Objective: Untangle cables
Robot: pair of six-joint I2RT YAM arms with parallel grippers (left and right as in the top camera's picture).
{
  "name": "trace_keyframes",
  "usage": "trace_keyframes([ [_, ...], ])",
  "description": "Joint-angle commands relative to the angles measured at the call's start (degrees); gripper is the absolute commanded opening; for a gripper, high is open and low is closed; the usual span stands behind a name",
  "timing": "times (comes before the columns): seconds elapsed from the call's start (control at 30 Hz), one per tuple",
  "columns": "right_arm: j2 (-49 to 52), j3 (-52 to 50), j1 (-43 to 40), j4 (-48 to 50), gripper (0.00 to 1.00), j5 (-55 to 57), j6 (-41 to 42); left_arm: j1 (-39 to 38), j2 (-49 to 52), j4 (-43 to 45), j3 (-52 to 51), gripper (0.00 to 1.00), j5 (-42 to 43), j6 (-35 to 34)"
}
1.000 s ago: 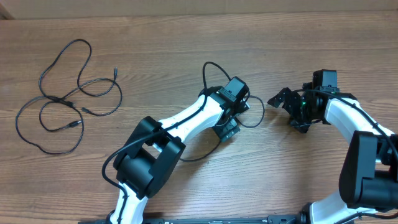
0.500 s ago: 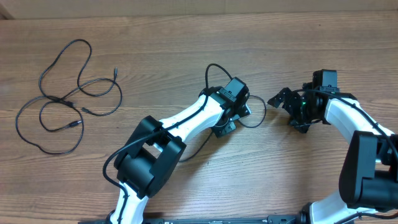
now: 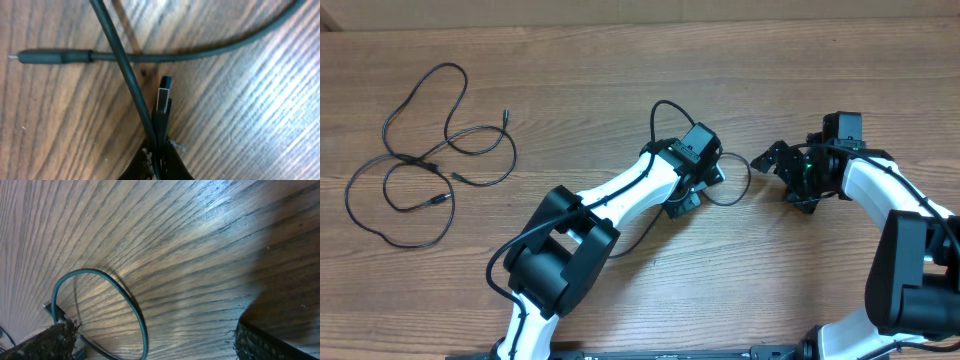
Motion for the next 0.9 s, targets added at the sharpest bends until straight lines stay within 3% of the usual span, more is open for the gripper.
trace_keyframes([
  [0.0,-0.4,0.2,0.1,0.3,1.00,1.7,-0.3,0.1,5.5,0.4,-2.6,0.04,-0.9,-2.1],
  [0.4,-0.4,0.2,0.1,0.3,1.00,1.7,-0.3,0.1,5.5,1.1,-2.6,0.04,-0.7,-4.4],
  [0.87,-0.4,0.2,0.1,0.3,1.00,1.7,-0.3,0.2,1.3,0.2,0.5,0.04,-1.3,-12.3],
])
